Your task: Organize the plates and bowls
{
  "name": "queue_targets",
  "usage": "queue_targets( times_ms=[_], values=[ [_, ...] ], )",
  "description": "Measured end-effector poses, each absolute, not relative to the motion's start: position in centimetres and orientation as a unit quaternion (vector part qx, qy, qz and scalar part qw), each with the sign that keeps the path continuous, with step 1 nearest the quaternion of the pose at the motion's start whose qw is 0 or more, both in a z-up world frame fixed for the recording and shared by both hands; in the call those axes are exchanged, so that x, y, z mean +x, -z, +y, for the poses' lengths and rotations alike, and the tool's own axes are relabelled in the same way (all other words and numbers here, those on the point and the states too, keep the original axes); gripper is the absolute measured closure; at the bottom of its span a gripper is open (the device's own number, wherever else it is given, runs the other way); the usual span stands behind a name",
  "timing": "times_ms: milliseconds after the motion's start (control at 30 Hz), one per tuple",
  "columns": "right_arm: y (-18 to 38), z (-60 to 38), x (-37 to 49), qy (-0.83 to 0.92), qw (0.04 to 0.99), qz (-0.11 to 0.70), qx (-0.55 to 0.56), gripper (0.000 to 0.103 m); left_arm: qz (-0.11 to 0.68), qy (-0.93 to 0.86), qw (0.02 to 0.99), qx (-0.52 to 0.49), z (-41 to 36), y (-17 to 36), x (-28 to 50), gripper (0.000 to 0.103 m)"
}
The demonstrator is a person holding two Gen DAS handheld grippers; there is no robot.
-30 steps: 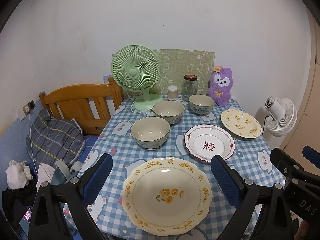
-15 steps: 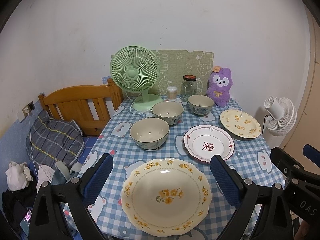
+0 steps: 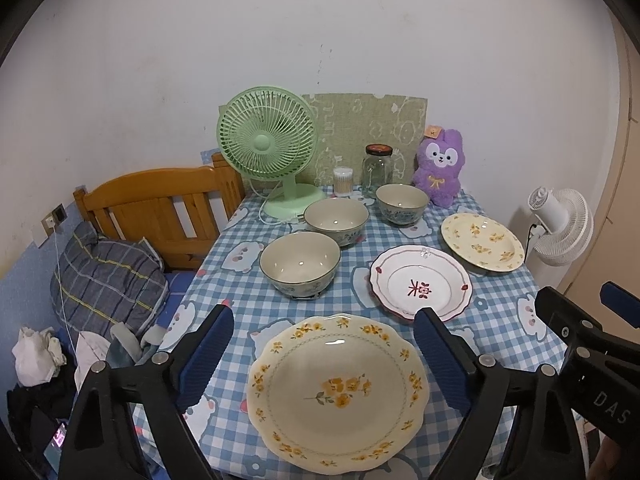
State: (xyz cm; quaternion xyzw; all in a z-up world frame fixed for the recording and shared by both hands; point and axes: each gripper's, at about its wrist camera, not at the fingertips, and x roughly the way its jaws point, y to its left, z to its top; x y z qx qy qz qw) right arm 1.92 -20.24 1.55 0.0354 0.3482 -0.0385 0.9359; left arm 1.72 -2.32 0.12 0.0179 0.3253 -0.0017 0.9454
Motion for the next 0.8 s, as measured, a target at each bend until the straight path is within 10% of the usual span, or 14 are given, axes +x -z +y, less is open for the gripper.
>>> queue_targets(
  times_ms=[800],
  values=[
    [5.5, -14.2, 7.8, 0.044, 0.922, 0.383, 0.044, 0.016, 0.389, 0.042, 0.92, 0.03, 1.7, 6.4, 7.9, 0.019]
  ],
)
